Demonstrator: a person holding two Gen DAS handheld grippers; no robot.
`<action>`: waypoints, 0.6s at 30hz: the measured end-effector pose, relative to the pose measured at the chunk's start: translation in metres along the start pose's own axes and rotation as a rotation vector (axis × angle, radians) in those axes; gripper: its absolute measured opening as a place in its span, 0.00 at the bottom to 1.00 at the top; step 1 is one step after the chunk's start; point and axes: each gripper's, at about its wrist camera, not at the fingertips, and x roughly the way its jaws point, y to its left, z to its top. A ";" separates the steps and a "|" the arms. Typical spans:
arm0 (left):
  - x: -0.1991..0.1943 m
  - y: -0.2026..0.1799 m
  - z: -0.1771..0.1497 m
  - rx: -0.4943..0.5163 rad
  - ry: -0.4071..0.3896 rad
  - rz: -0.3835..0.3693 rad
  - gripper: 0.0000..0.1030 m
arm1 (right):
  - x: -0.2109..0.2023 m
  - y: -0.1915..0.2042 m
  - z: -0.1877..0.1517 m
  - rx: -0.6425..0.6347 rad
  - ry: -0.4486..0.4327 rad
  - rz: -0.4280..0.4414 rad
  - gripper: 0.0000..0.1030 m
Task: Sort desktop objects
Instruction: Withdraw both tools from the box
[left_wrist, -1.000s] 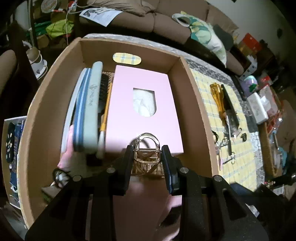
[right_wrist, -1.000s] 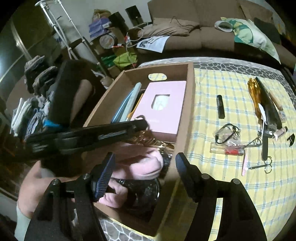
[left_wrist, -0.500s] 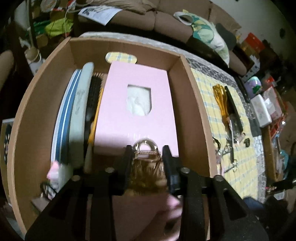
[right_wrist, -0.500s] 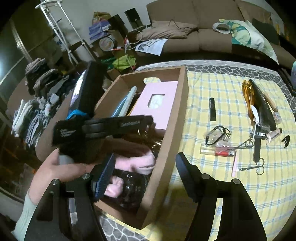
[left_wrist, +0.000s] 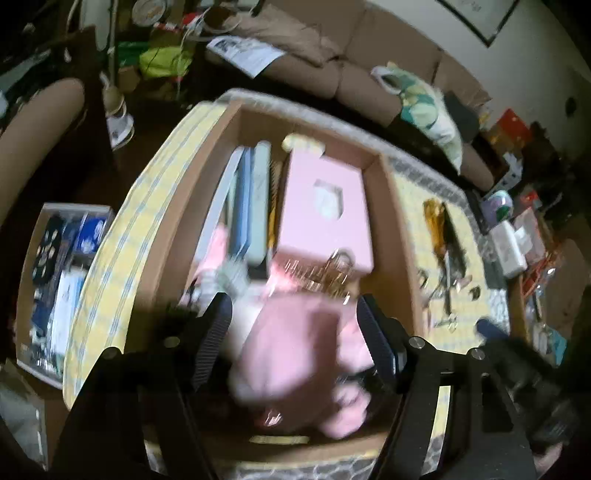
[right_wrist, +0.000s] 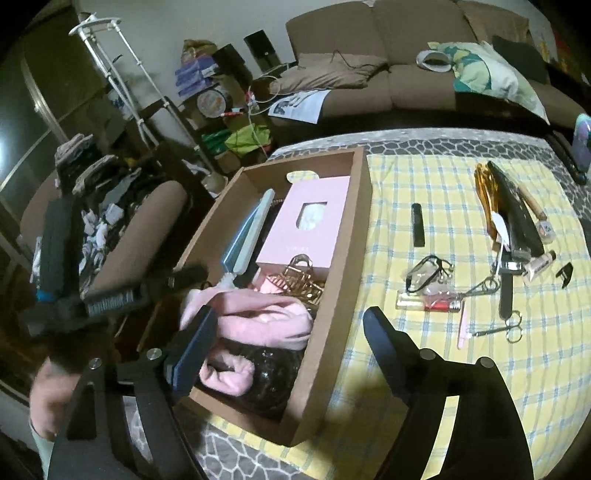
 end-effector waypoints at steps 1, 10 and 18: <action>0.001 0.003 -0.005 0.001 0.014 0.001 0.65 | -0.001 0.000 -0.001 0.001 0.001 0.002 0.84; 0.004 -0.010 -0.023 0.168 0.045 0.099 0.45 | -0.018 -0.007 -0.015 0.043 -0.010 0.006 0.89; 0.026 -0.025 -0.022 0.232 0.065 0.147 0.37 | -0.011 -0.008 -0.019 0.044 0.021 0.013 0.89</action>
